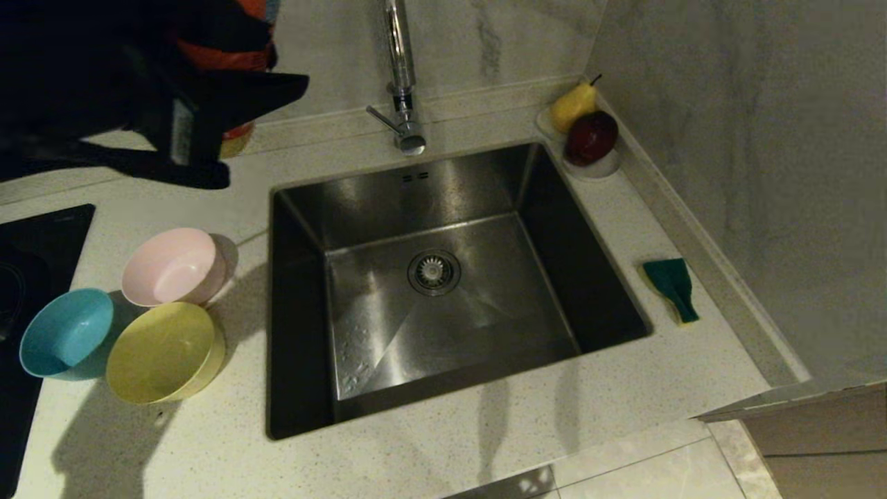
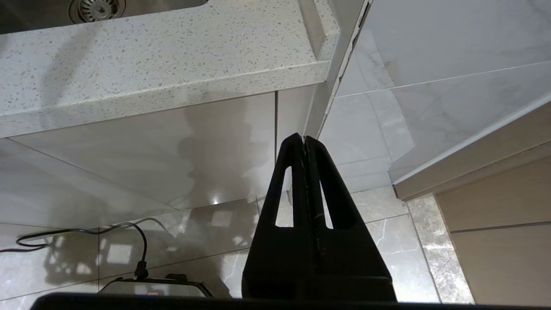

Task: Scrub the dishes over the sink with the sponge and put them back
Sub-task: Squeeze it onto the sponge

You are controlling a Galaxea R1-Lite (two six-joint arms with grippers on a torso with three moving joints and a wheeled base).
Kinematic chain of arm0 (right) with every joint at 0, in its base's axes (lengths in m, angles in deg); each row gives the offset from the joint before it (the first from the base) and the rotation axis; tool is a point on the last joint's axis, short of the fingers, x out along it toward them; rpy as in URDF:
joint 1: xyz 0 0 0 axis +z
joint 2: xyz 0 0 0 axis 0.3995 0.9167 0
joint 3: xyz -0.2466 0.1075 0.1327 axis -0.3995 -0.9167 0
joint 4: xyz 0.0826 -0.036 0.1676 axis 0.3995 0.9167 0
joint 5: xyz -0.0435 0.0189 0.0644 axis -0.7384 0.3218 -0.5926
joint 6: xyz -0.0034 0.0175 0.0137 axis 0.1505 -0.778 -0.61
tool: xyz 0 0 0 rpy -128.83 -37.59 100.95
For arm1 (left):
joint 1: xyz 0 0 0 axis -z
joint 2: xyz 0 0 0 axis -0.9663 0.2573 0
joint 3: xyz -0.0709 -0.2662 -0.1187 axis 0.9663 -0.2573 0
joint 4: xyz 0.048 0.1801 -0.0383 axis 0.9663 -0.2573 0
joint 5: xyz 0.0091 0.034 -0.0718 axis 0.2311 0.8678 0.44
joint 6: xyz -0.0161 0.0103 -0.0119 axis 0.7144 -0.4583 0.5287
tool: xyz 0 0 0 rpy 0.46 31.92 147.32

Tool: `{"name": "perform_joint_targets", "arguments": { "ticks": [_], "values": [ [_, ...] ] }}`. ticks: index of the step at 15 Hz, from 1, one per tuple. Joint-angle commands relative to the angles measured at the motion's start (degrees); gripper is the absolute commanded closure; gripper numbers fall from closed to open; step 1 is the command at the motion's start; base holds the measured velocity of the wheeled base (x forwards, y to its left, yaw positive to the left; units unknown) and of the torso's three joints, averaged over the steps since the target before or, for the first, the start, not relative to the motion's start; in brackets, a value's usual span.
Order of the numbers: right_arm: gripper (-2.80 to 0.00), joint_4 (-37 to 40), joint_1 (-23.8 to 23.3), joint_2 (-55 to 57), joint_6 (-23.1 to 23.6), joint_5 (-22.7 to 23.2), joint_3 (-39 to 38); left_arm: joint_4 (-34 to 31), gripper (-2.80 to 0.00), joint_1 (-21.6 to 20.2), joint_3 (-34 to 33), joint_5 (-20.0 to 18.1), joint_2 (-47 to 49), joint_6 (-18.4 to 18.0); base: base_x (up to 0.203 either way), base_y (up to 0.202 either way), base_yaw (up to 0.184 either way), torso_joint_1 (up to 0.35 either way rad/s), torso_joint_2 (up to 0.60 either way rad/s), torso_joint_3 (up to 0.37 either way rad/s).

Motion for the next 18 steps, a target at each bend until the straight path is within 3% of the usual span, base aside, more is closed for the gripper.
{"name": "perform_joint_targets", "arguments": {
  "ticks": [1,4,8,15,18],
  "values": [
    [0.0,0.02,0.0,0.0,-0.02,0.01,0.0,1.95,0.0,5.62,4.02,3.21,8.87,-0.93,0.0,0.0,0.0,0.0,0.0,0.0],
    [0.0,0.02,0.0,0.0,-0.02,0.01,0.0,2.35,0.0,13.08,8.6,10.96,14.24,-1.63,0.0,0.0,0.0,0.0,0.0,0.0],
    [0.0,0.02,0.0,0.0,-0.02,0.01,0.0,2.38,0.0,18.91,9.22,15.33,18.57,-1.92,0.0,0.0,0.0,0.0,0.0,0.0],
    [0.0,0.02,0.0,0.0,-0.02,0.01,0.0,2.11,0.0,22.54,9.33,20.74,27.66,-3.27,0.0,0.0,0.0,0.0,0.0,0.0],
    [0.0,0.02,0.0,0.0,-0.02,0.01,0.0,2.3,0.0,23.06,13.09,24.05,32.36,-7.44,0.0,0.0,0.0,0.0,0.0,0.0]
  ]
}}
